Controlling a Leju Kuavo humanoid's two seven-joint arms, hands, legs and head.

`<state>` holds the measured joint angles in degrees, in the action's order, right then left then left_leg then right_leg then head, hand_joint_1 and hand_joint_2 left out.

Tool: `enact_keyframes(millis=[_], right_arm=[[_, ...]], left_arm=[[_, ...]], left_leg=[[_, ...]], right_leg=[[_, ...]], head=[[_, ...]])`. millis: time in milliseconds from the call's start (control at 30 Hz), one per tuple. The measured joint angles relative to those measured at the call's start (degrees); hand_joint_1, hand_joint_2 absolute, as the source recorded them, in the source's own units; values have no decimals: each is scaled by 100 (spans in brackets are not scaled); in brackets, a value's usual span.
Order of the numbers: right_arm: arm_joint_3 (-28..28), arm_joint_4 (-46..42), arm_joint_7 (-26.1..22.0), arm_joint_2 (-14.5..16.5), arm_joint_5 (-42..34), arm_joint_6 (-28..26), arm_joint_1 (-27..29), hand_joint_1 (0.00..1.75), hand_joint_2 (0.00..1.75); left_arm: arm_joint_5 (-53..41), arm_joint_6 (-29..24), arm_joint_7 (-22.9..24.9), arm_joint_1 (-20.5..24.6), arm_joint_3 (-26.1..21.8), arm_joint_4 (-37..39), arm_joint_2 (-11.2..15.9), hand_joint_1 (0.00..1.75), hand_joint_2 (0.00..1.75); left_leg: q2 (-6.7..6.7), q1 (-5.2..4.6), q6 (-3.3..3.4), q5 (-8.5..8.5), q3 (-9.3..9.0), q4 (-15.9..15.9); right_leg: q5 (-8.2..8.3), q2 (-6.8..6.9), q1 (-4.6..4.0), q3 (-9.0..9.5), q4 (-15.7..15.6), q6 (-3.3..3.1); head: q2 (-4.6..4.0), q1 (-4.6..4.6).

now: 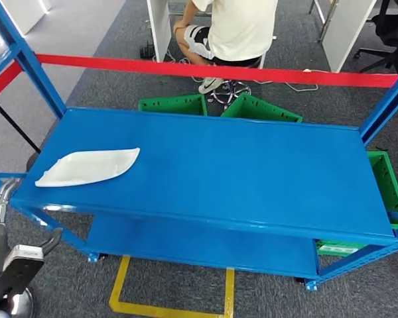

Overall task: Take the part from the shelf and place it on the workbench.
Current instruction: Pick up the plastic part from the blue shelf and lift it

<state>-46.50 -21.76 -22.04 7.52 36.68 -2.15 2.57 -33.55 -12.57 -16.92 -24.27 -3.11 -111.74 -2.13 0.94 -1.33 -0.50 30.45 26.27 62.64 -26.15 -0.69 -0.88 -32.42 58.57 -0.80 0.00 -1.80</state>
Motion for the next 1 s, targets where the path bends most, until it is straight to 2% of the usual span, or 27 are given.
enact_keyframes(millis=[33,67,100,167,200,233,267,300,333,367,400,467,500,533,600,633,667,700,767,800,833,867,933,967,1000], right_arm=[[-16,0,12,-4,37,9,-9,0,175],[-33,-1,25,-10,72,20,-12,0,175],[-47,-1,40,-10,102,35,-8,0,175],[-75,-1,70,-9,167,73,11,0,175],[-87,-4,91,-7,198,94,22,0,175],[-105,-16,116,-3,236,119,32,0,175],[-129,-35,151,2,273,143,45,0,175],[-156,-67,190,10,313,170,59,0,175],[-186,-109,228,21,359,200,77,0,175],[-215,-156,262,33,405,229,93,0,175],[-244,-208,289,49,452,256,98,0,175],[-307,-308,328,75,551,308,86,0,175],[-338,-353,342,89,599,330,69,0,175],[-374,-395,356,104,652,352,54,0,175],[-451,-461,377,139,747,390,46,0,175],[-497,-487,385,155,798,405,54,0,175],[-541,-507,390,168,846,419,65,0,175],[-585,-520,390,176,894,430,73,0,175],[-681,-535,372,184,1001,456,64,0,175],[-730,-537,357,180,1049,466,51,0,175],[-775,-537,342,177,1092,475,32,0,175],[-814,-537,330,175,1120,479,16,0,175],[-872,-536,312,177,1155,481,2,0,175],[-895,-536,297,176,1172,478,2,0,175],[-919,-534,274,174,1194,472,-1,0,175]], left_arm=[[-49,36,79,-3,55,-8,84,0,175],[-90,62,146,-12,111,-10,166,0,175],[-127,77,207,-25,166,-10,242,0,175],[-181,78,325,-50,264,-10,371,0,175],[-200,76,404,-61,303,-10,424,0,175],[-213,78,502,-77,333,-10,473,0,175],[-221,87,613,-98,356,-6,510,0,175],[-225,103,729,-117,372,-3,539,0,175],[-227,135,855,-132,384,2,561,0,175],[-232,172,969,-152,387,7,570,0,175],[-244,219,1077,-160,385,10,578,0,175],[-309,324,1265,-157,368,17,584,0,175],[-361,378,1345,-144,357,21,586,0,175],[-426,434,1428,-136,348,27,585,0,175],[-551,555,1574,-135,336,51,584,0,175],[-597,639,1652,-134,333,70,586,0,175],[-621,741,1720,-134,333,91,595,0,175],[-618,861,1784,-135,338,112,614,0,175],[-519,1121,1887,-139,373,157,703,0,175],[-438,1225,1922,-139,409,183,769,0,175],[-355,1301,1949,-142,452,208,843,0,175],[-291,1349,1967,-149,497,231,918,0,175],[-199,1392,1989,-164,569,271,1058,0,175],[-136,1403,1993,-169,603,287,1120,0,175],[-44,1407,1996,-171,643,302,1186,0,175]], left_leg=[[-9,15,-48,-4,238,329],[-16,41,-95,89,502,642],[-18,72,-132,288,755,863],[-21,123,-194,700,1125,957],[-24,145,-223,754,1217,822],[-33,169,-259,600,1259,586],[-55,198,-294,194,1282,275],[-100,232,-313,-281,1295,-95],[-140,258,-313,-726,1307,-357],[-166,273,-287,-1050,1320,-513],[-175,277,-237,-1149,1323,-567],[-143,276,-113,-1134,1291,-495],[-137,276,-58,-1086,1265,-490],[-135,273,-11,-1040,1231,-493],[-133,243,51,-953,1177,-495],[-125,220,70,-912,1145,-495],[-112,196,83,-870,1100,-495],[-99,171,91,-828,1041,-495],[-84,130,97,-746,905,-498],[-83,106,89,-711,853,-494],[-79,93,83,-672,823,-487],[-77,88,90,-633,812,-481],[-75,96,79,-580,799,-478],[-79,104,61,-583,786,-486],[-80,111,30,-597,773,-494]], right_leg=[[-25,-1,25,107,-90,-5],[-62,-3,45,222,-171,-7],[-110,-8,66,344,-243,2],[-246,-26,124,609,-348,41],[-333,-41,162,751,-379,73],[-433,-56,202,887,-396,115],[-539,-69,226,995,-404,160],[-655,-76,233,1079,-392,207],[-773,-80,227,1148,-396,252],[-864,-78,213,1213,-410,292],[-932,-74,209,1290,-442,327],[-1017,-49,222,1410,-473,382],[-1099,-25,222,1353,-328,397],[-1232,-1,216,1180,-16,409],[-1541,29,196,563,927,412],[-1602,29,188,246,1322,402],[-1531,29,178,16,1515,380],[-1321,28,160,-103,1468,341],[-659,34,86,-62,822,210],[-404,46,43,4,473,128],[-246,57,13,62,207,107],[-197,60,-4,90,67,139],[-211,46,-12,120,-3,207],[-217,37,-19,127,-5,204],[-215,34,-25,133,-5,171]], head=[[0,-20],[0,-42],[0,-44],[0,-48],[0,-48],[0,-51],[-1,-70],[-1,-120],[-1,-155],[0,-184],[1,-193],[2,-148],[3,-129],[3,-109],[2,-73],[2,-65],[1,-61],[1,-59],[0,-52],[0,-54],[1,-52],[1,-61],[1,-71],[0,-76],[0,-74]])
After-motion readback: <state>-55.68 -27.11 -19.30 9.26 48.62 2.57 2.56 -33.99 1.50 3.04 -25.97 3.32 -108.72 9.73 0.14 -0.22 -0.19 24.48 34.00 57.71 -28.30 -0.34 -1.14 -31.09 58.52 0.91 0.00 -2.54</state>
